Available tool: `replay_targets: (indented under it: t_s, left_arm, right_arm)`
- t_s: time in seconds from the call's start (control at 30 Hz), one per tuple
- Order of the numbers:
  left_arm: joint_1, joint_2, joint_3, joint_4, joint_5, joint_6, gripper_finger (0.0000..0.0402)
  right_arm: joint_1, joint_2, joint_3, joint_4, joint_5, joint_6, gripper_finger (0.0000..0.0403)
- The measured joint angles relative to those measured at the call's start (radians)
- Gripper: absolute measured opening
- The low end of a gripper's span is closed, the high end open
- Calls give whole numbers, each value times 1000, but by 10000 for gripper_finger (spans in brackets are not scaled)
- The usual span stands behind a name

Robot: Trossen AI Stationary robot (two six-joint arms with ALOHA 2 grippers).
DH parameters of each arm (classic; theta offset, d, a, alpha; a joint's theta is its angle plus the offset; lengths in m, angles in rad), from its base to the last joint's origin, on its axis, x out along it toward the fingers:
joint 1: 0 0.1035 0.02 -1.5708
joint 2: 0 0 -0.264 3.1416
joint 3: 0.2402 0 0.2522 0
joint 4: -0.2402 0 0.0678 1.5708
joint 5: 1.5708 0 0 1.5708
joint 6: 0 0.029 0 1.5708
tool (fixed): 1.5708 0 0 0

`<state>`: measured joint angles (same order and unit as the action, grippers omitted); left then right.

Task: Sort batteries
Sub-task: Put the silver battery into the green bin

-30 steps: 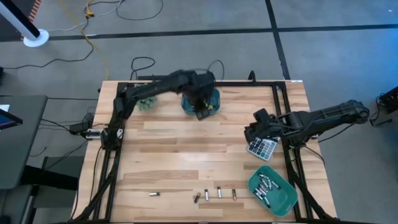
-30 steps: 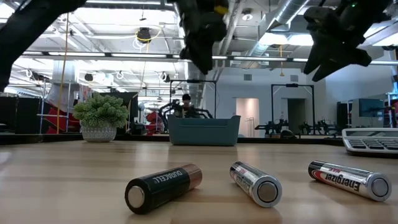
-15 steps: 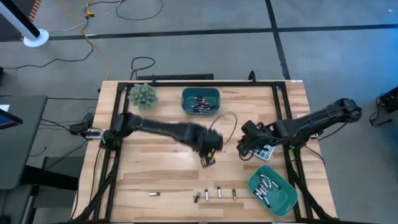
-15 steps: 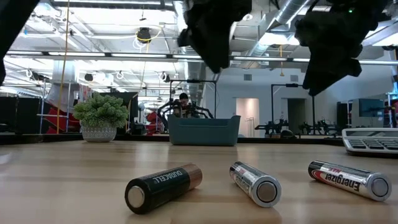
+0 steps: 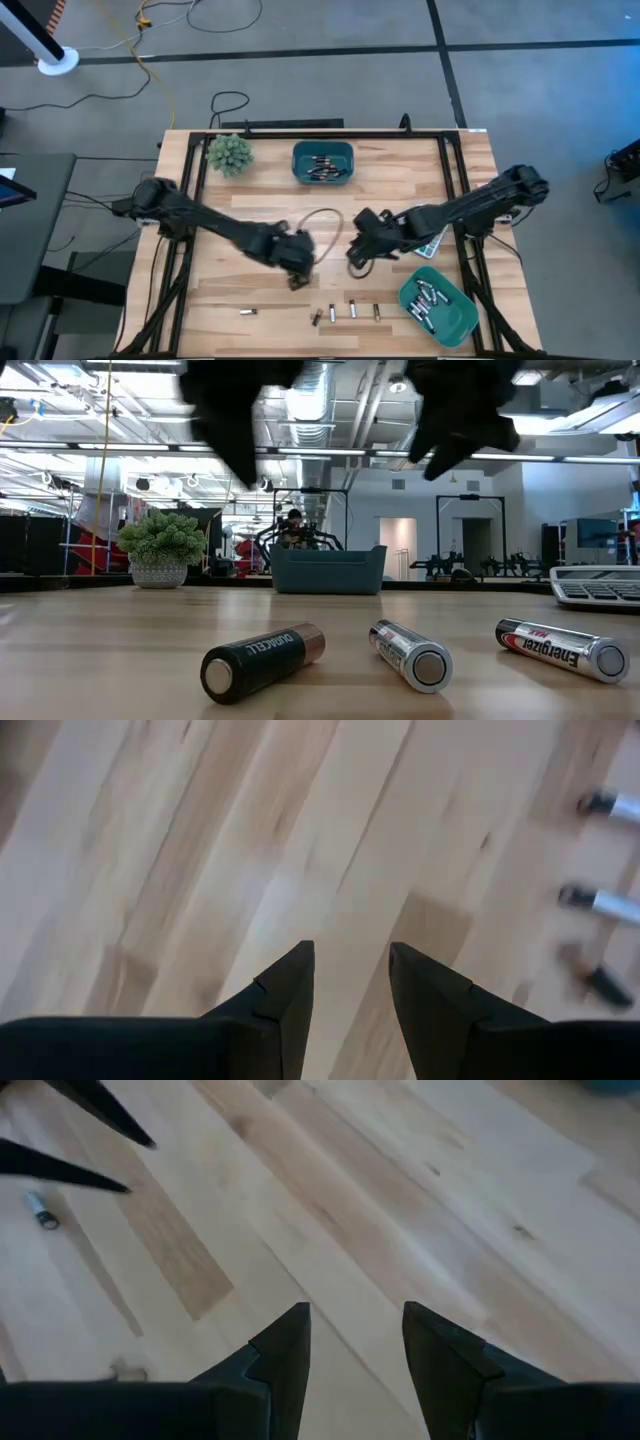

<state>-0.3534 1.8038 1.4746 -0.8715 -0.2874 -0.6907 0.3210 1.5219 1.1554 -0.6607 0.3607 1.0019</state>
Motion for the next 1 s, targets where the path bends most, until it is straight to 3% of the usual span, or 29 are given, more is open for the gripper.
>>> replay_targets:
  t_s: [0.3,0.47,0.77,1.0]
  left_arm:
    - [-165,-399,-469,91,-48,-245,125]
    - [-236,-562,-630,112,-67,-339,125]
    - [-275,-696,-728,122,-50,-358,125]
    - [-275,-700,-729,136,-57,-343,125]
  right_arm:
    - [46,344,400,-280,-30,294,177]
    - [104,452,498,-308,-89,454,177]
    - [246,530,500,-322,-158,814,177]
    - [286,570,501,-294,-170,920,177]
